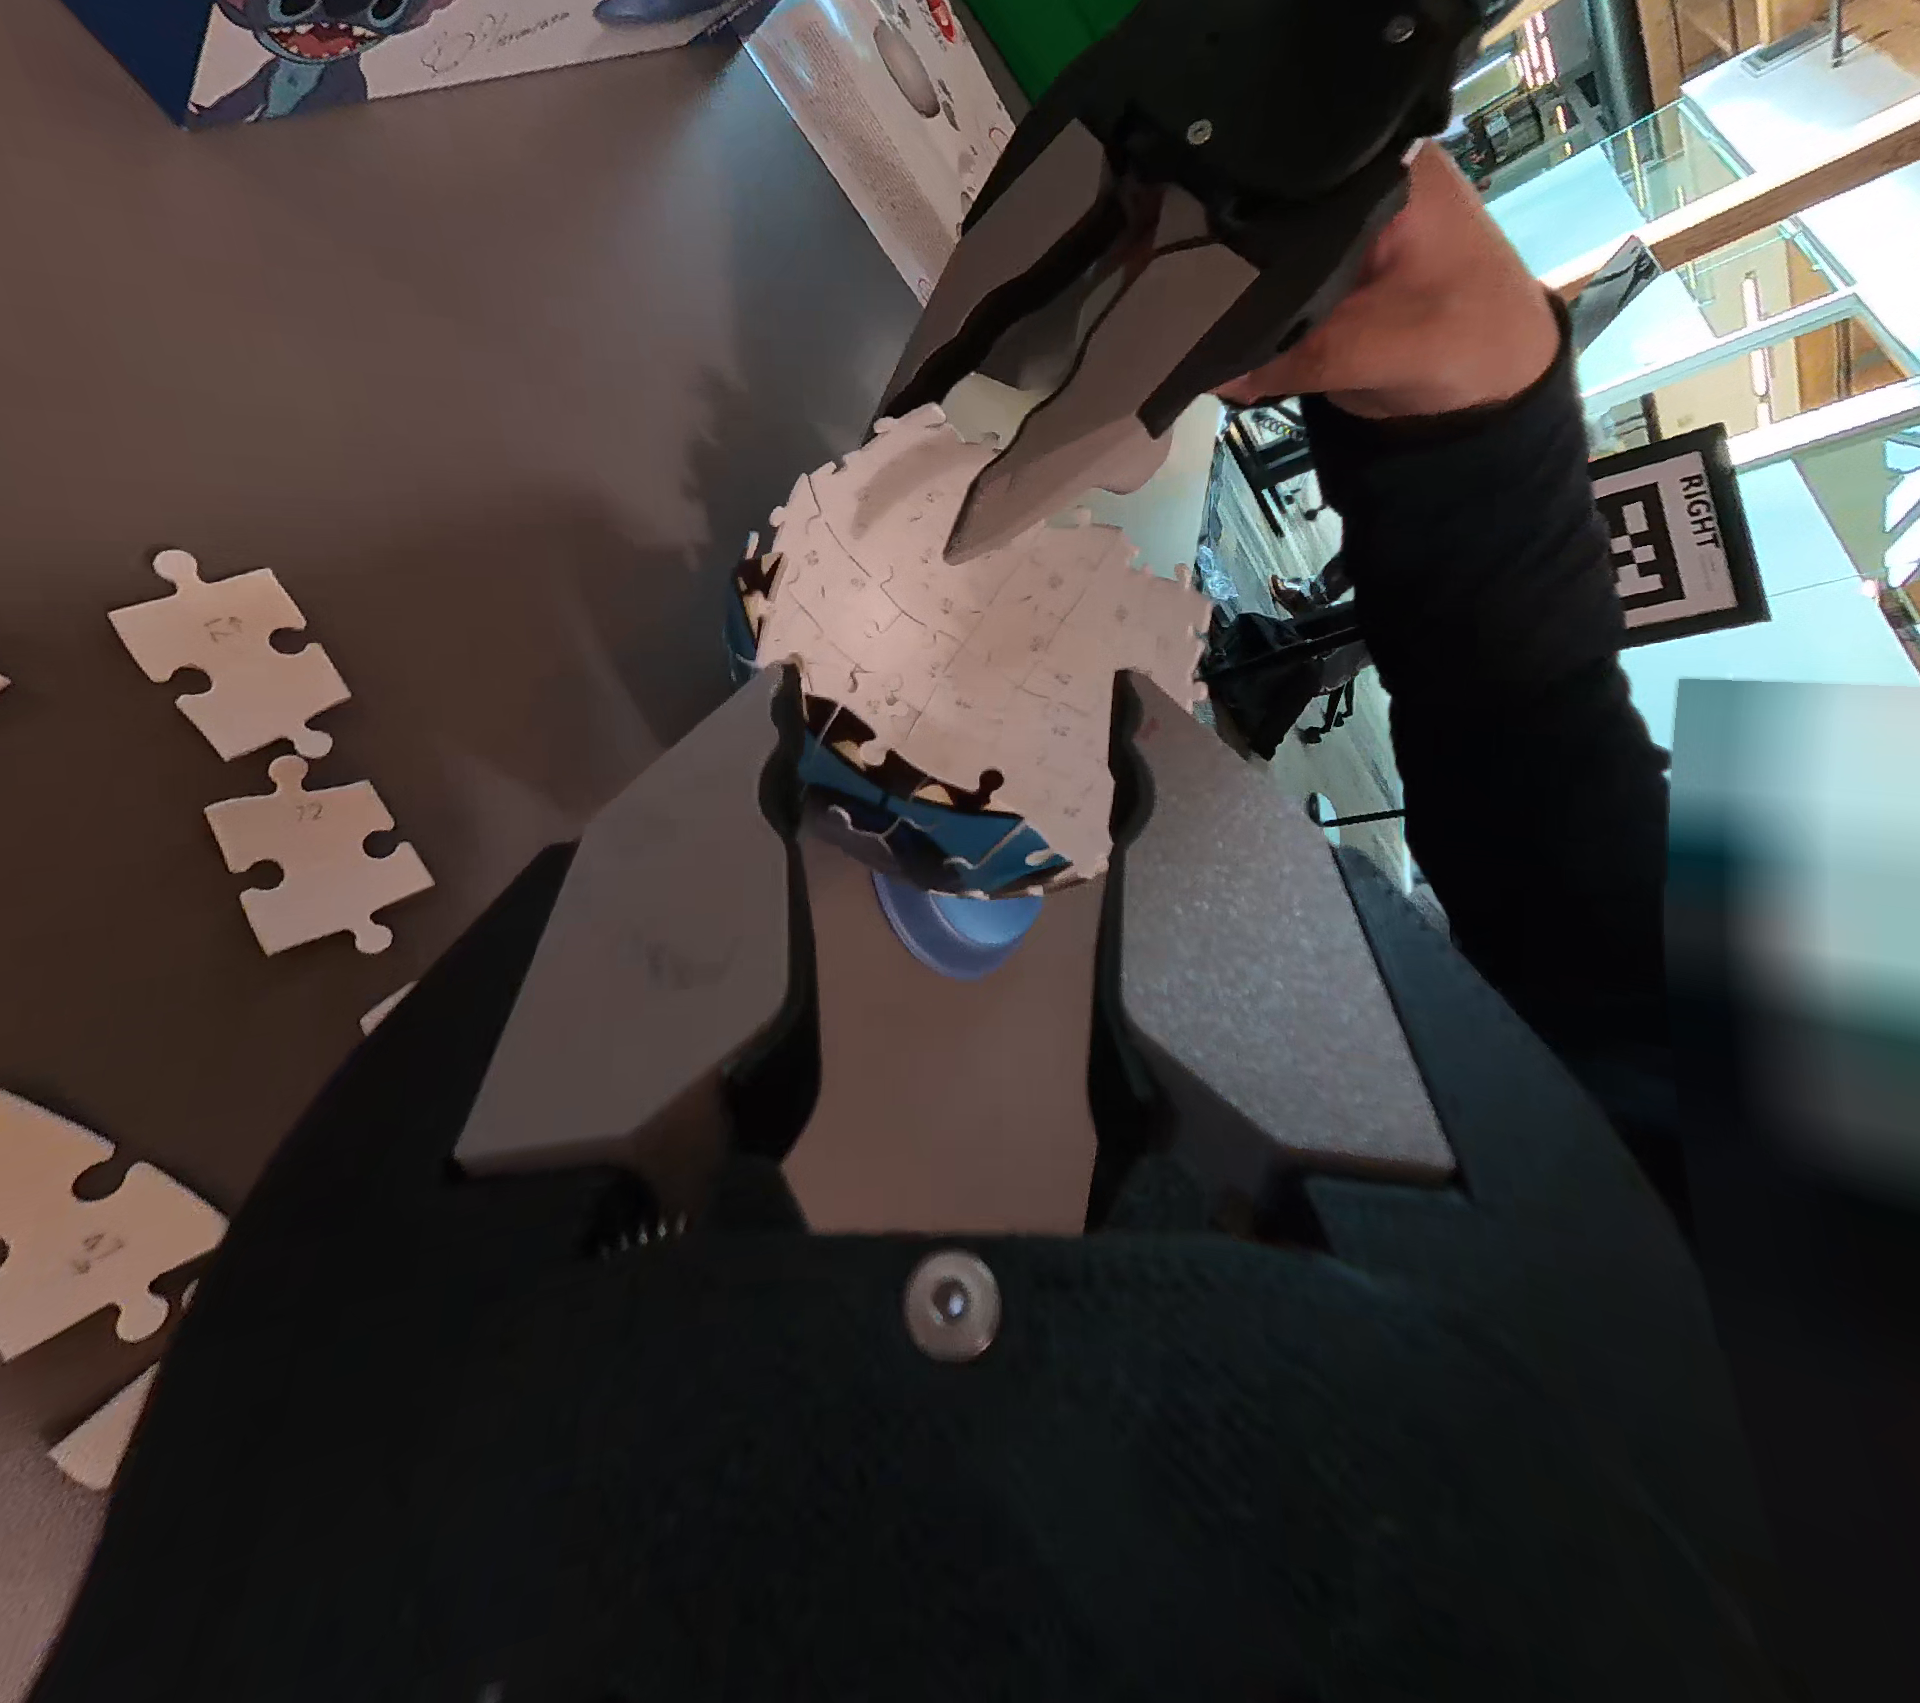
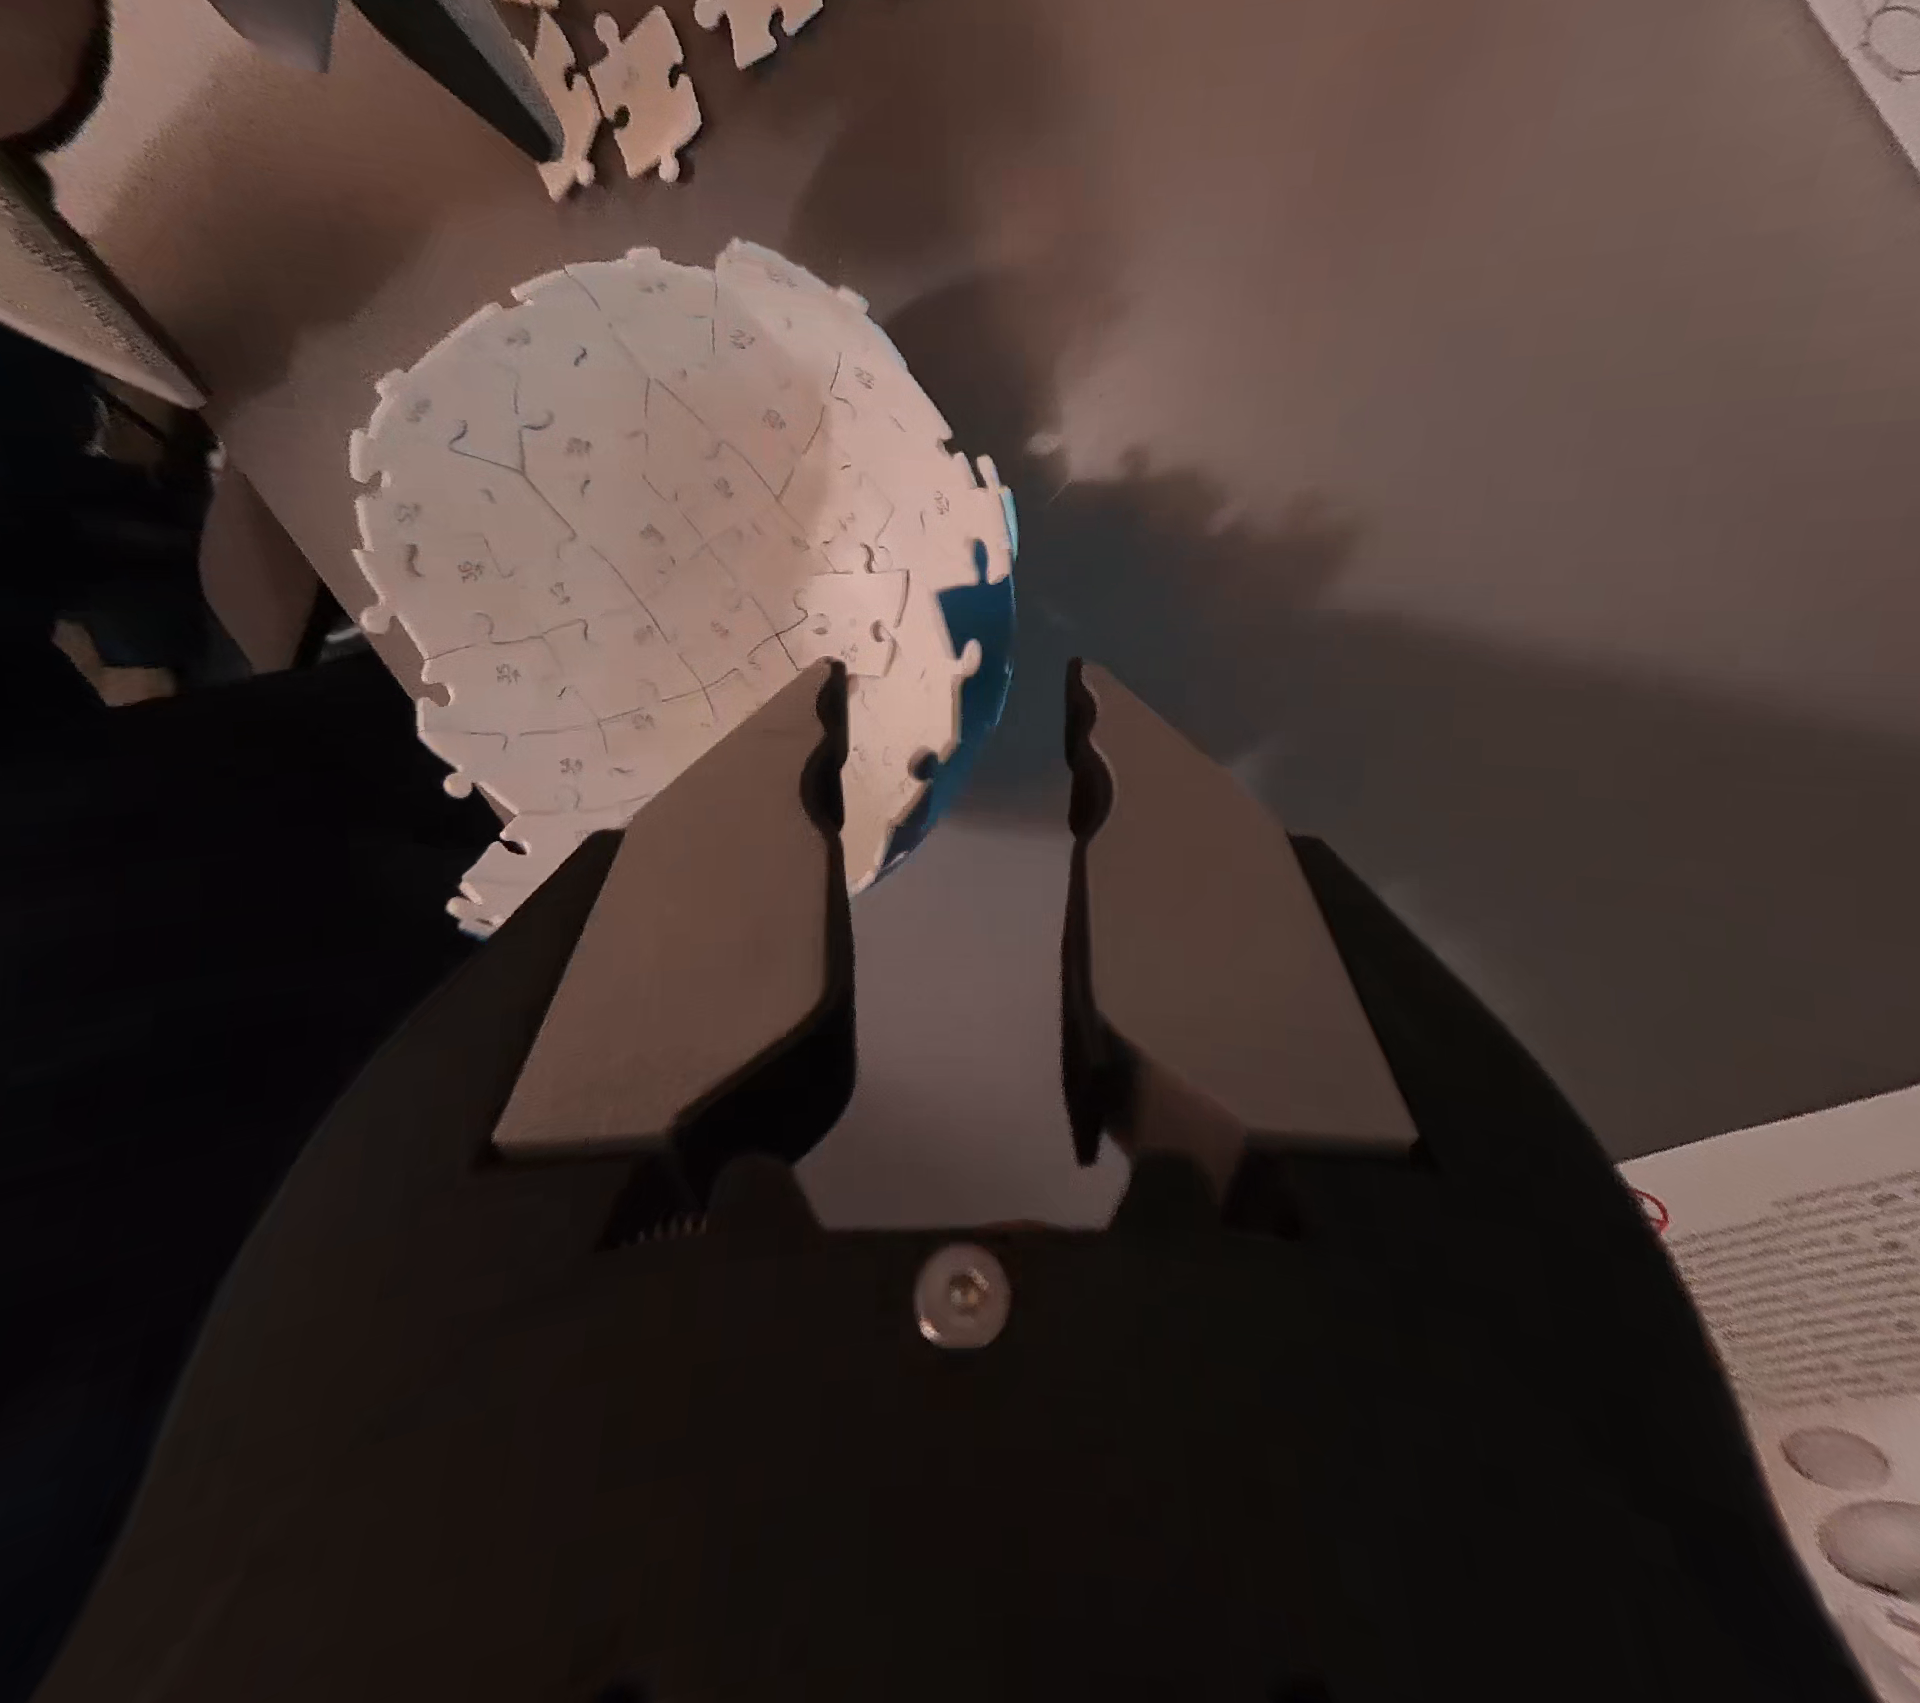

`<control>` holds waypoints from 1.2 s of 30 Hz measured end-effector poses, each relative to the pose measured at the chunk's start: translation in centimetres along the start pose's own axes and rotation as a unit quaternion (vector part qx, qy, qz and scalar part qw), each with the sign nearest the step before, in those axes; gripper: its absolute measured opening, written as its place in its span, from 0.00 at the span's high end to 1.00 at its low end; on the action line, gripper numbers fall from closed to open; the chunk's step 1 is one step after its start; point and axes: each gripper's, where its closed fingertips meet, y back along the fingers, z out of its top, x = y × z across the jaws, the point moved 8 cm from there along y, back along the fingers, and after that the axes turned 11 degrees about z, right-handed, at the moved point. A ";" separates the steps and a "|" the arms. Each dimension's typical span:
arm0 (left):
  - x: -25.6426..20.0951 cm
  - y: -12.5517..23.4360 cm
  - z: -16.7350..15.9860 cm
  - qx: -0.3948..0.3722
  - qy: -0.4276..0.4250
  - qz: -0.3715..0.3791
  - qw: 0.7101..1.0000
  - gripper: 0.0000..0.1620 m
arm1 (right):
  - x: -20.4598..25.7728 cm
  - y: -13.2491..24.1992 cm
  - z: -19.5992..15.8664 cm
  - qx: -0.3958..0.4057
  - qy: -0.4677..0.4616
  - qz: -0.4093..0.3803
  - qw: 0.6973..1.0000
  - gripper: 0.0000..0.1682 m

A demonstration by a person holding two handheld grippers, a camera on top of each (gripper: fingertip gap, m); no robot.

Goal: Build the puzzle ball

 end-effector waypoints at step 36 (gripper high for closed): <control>2.0 0.6 -1.9 -0.150 -0.005 0.070 0.986 0.68 | 6.6 0.3 -0.2 -0.196 0.396 -0.607 0.660 1.00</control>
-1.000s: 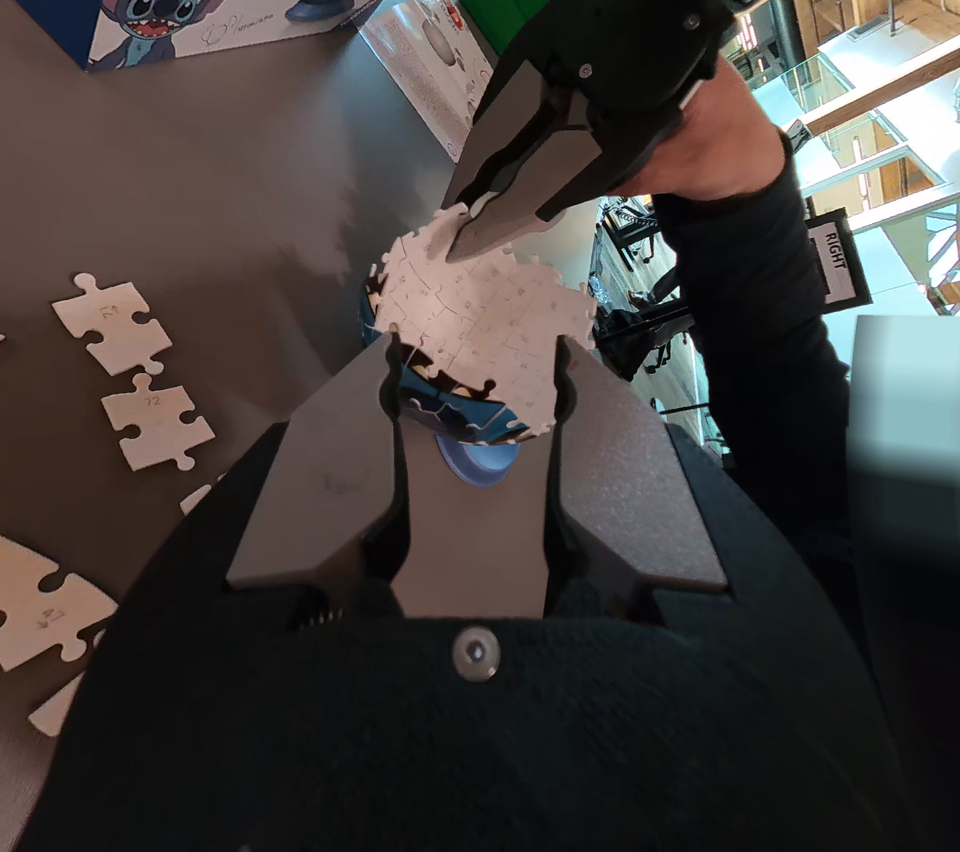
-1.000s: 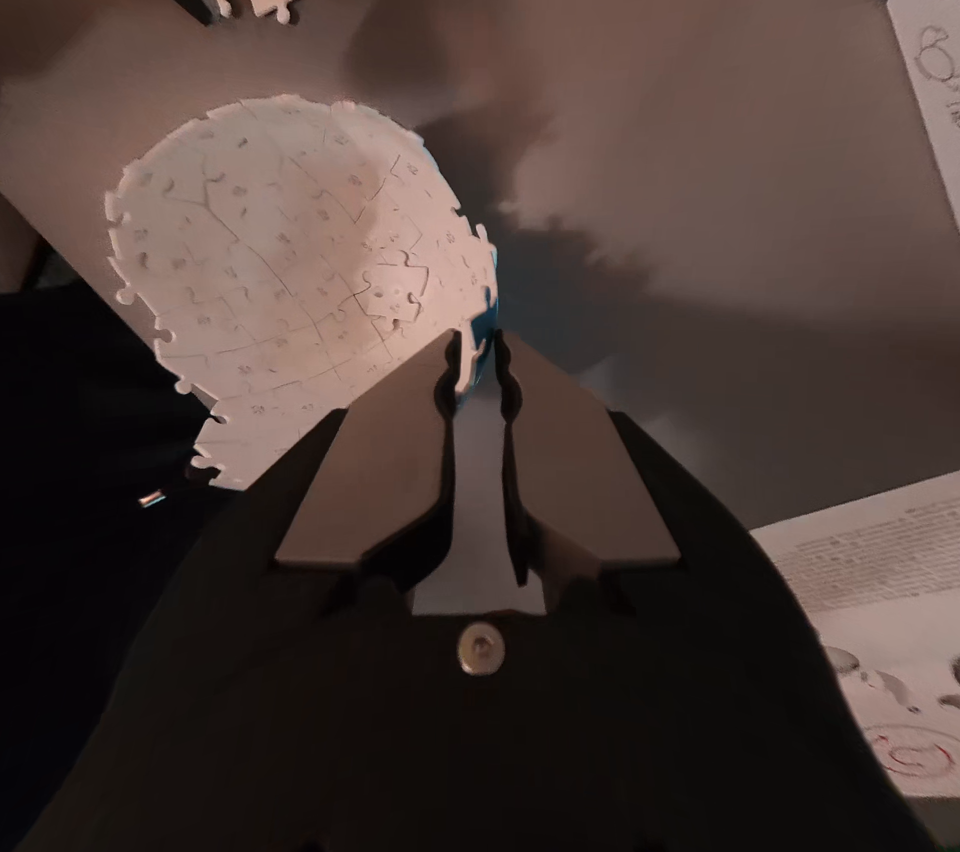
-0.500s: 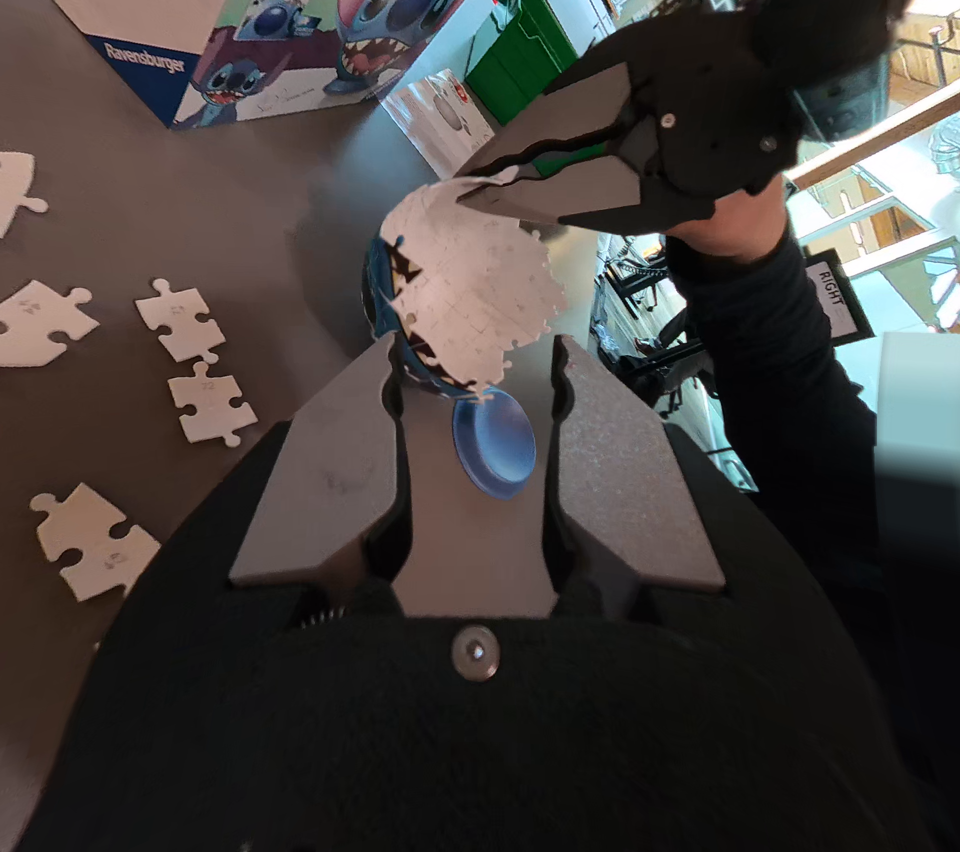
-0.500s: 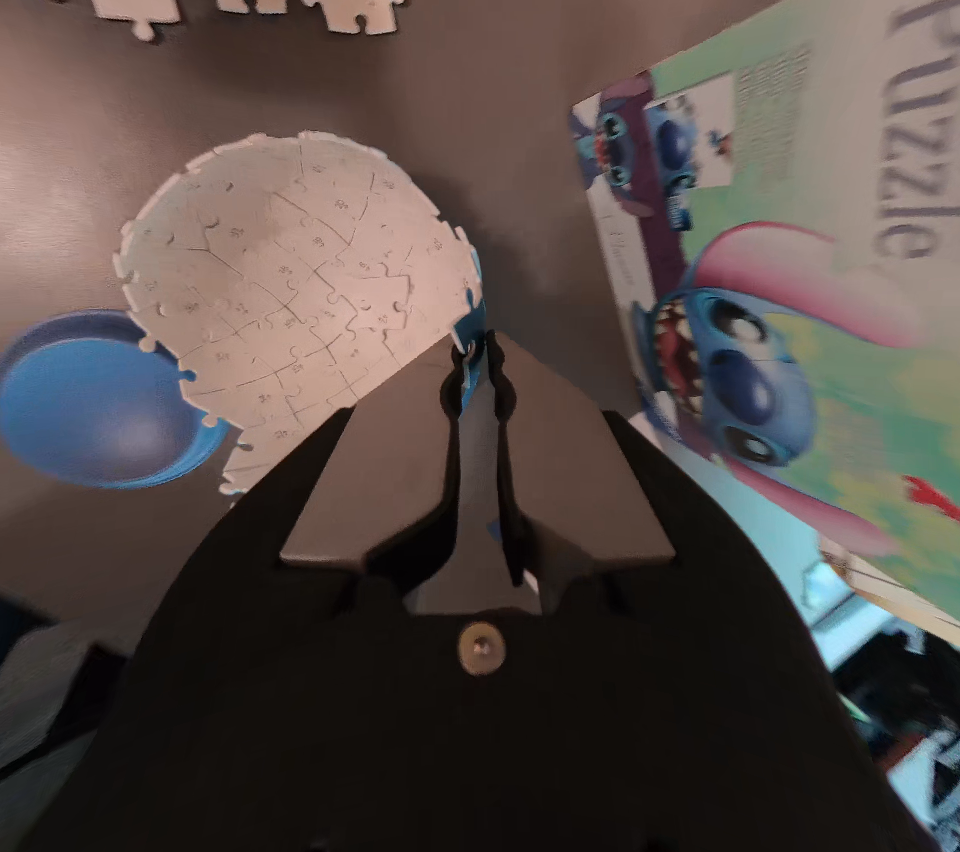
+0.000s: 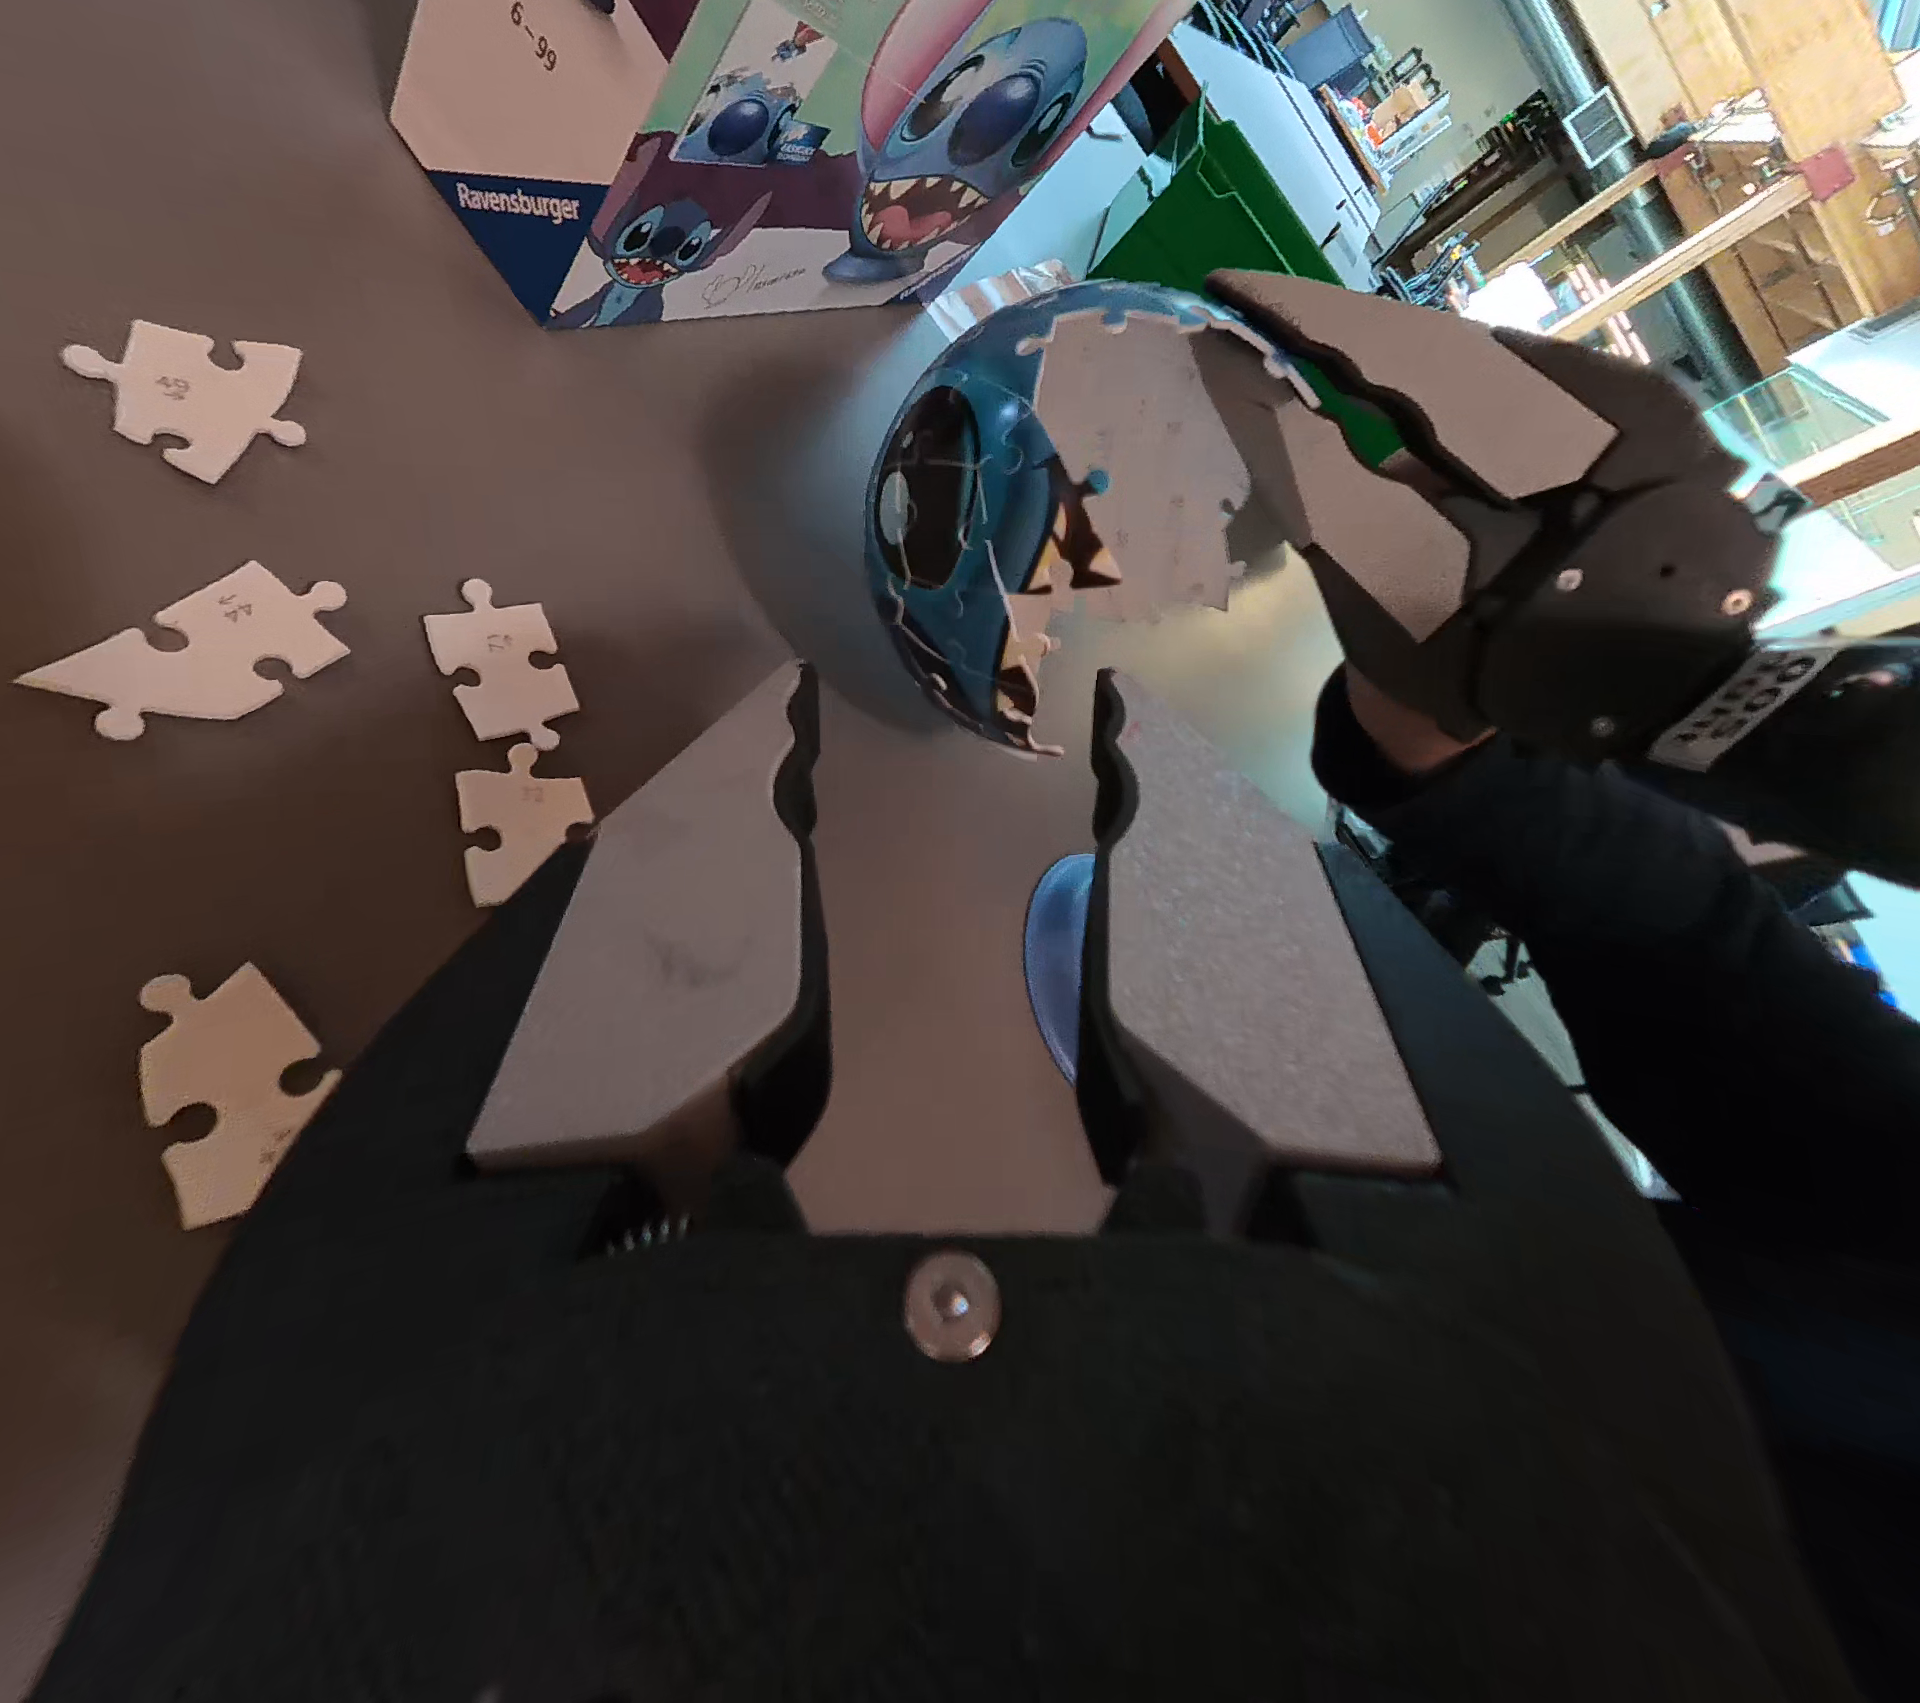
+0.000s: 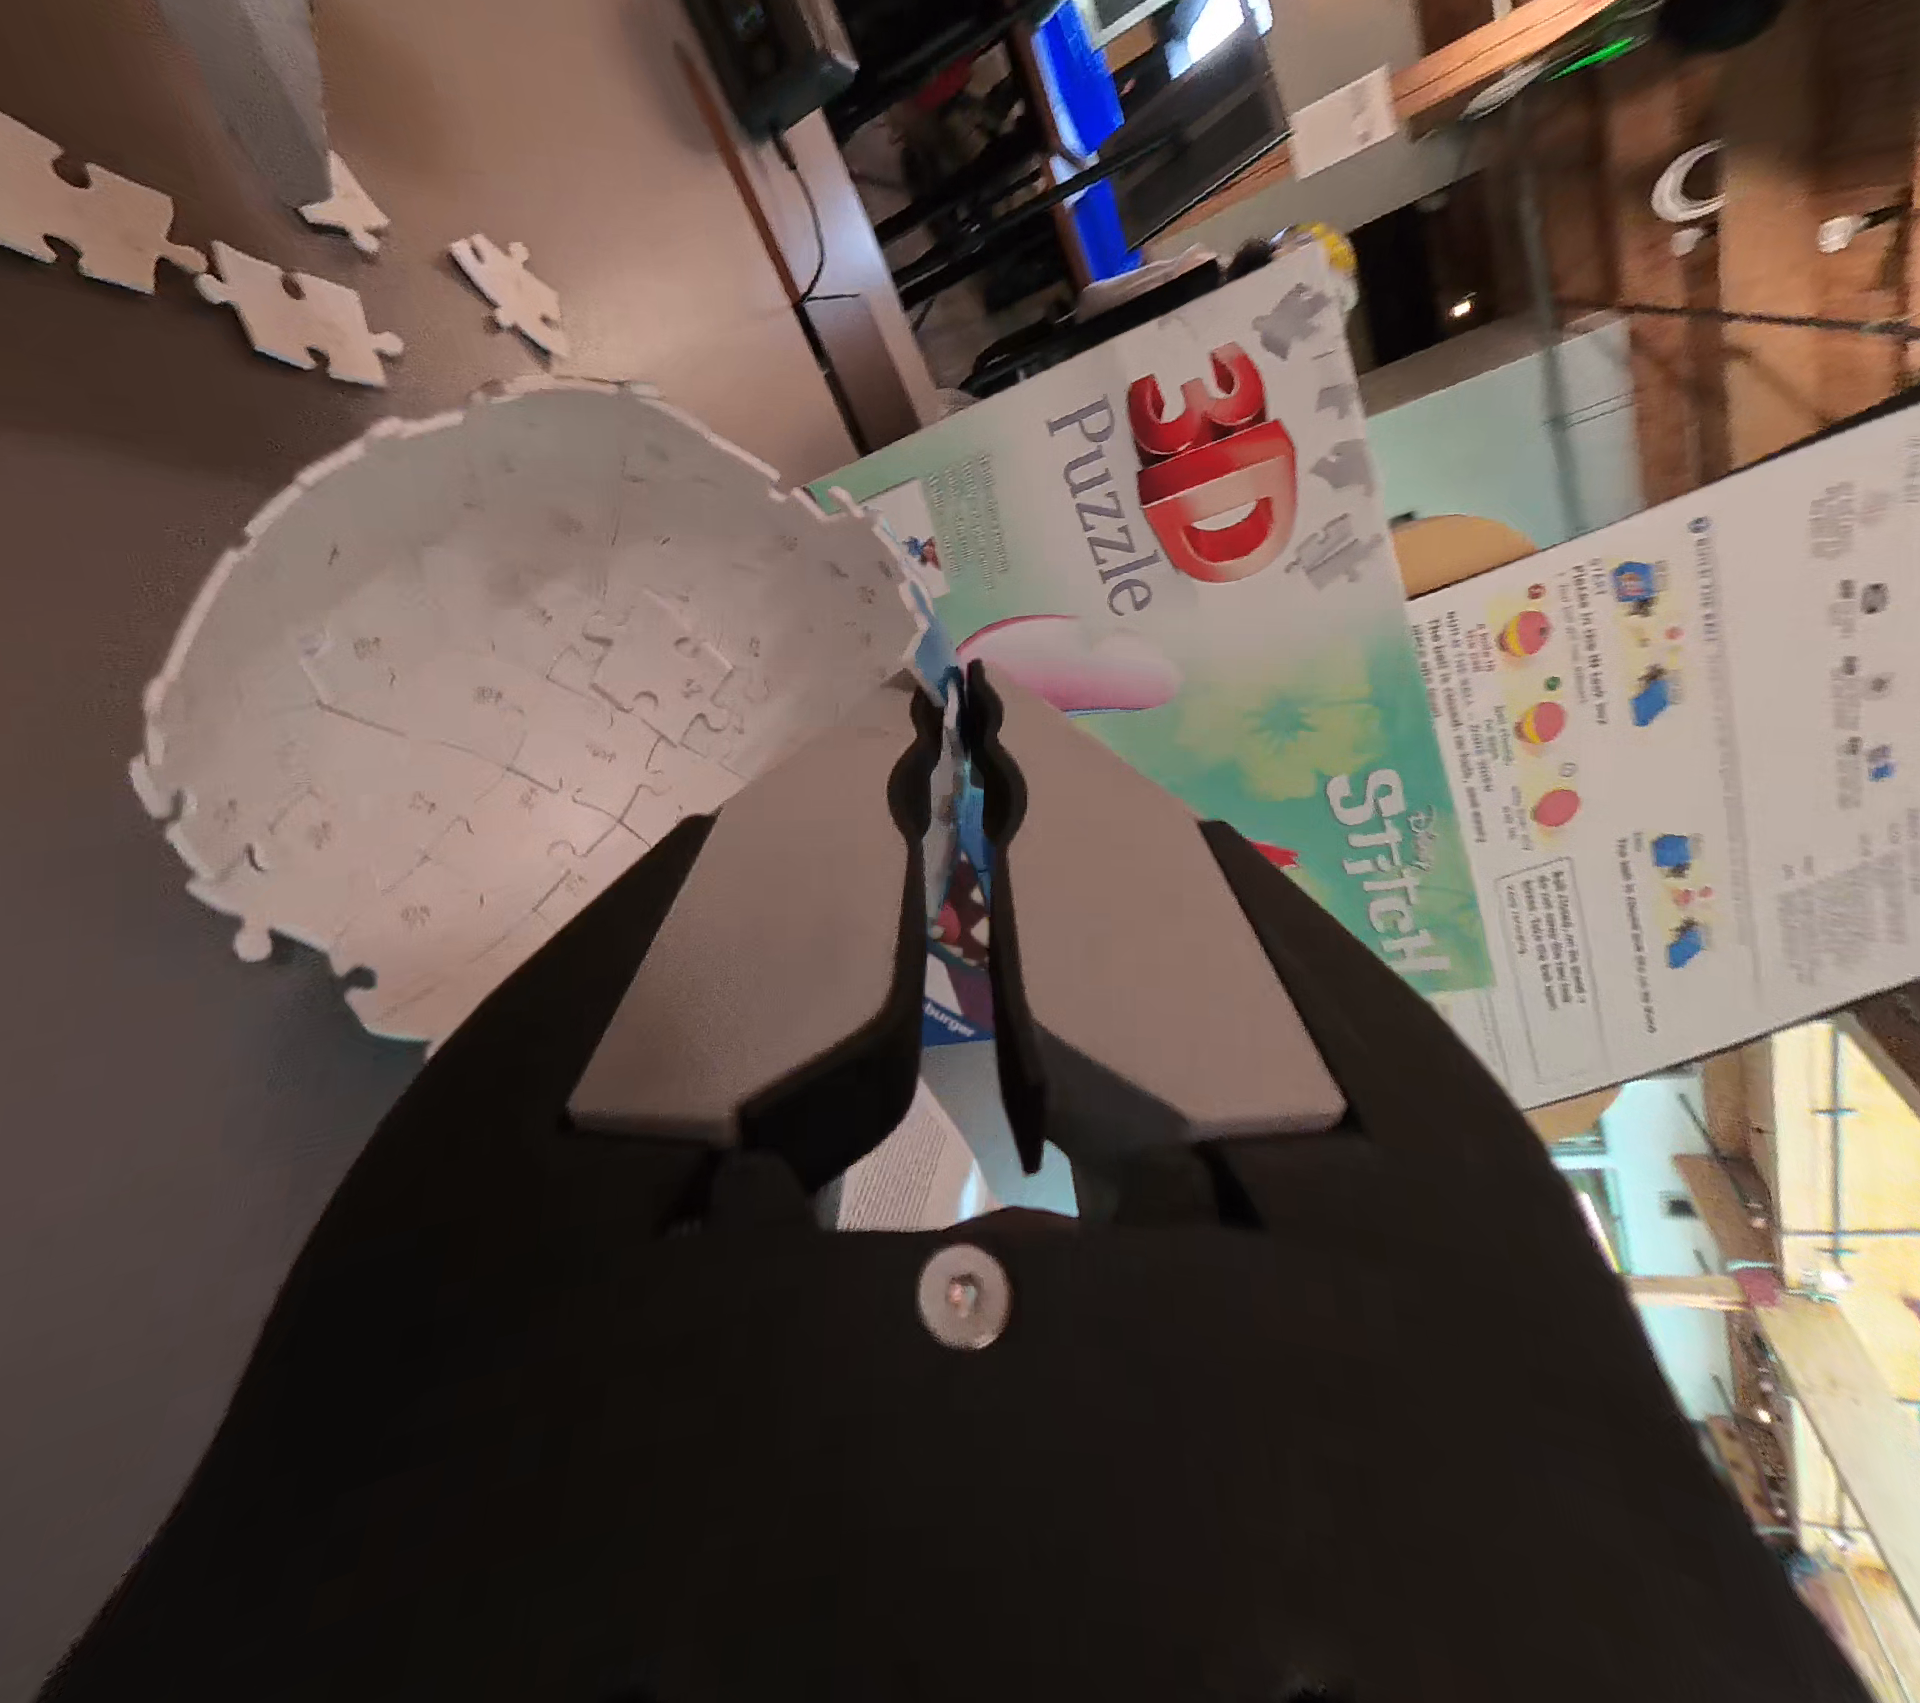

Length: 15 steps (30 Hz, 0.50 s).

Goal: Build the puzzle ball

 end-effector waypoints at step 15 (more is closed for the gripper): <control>-0.3 -2.4 -1.7 0.022 0.018 -0.002 1.000 0.68 | 1.2 1.9 -1.1 -0.107 0.114 -0.187 0.970 1.00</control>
